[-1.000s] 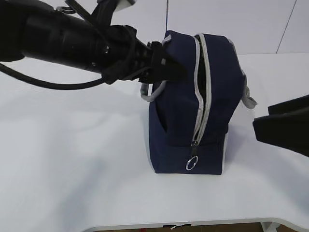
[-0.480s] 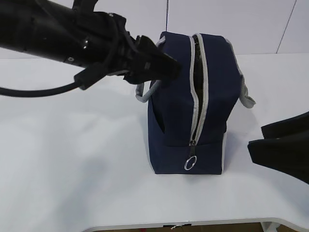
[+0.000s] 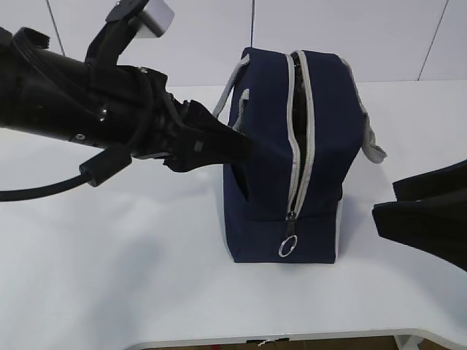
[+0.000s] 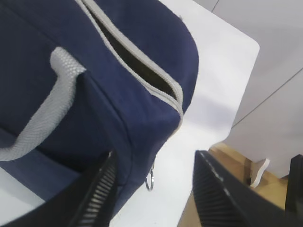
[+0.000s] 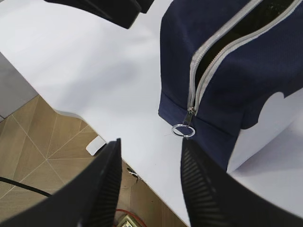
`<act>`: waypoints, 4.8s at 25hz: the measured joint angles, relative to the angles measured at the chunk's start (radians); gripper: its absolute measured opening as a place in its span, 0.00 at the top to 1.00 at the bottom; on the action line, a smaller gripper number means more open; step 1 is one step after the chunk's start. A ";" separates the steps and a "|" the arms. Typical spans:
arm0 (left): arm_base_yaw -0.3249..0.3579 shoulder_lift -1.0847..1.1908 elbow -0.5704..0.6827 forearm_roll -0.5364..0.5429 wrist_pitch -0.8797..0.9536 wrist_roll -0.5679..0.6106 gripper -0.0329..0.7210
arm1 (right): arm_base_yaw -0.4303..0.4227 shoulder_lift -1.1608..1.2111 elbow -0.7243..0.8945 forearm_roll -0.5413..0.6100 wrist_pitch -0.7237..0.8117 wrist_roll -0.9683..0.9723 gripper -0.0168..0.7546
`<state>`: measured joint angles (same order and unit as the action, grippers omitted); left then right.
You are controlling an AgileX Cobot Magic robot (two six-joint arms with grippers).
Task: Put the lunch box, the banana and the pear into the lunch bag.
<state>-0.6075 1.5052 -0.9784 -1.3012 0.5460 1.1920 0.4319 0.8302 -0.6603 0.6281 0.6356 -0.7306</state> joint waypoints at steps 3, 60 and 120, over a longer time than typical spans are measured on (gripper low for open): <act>0.000 0.000 0.004 -0.031 -0.012 0.006 0.46 | 0.000 0.000 0.000 0.006 0.000 -0.002 0.52; 0.001 0.097 0.004 -0.239 0.020 0.134 0.97 | 0.000 0.550 0.041 0.449 -0.246 -0.740 0.53; 0.002 0.097 0.004 -0.241 0.059 0.134 0.97 | 0.000 0.748 0.041 1.151 -0.231 -1.410 0.95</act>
<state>-0.6051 1.6019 -0.9740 -1.5419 0.6052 1.3258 0.4319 1.5781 -0.6194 1.7793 0.4045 -2.1409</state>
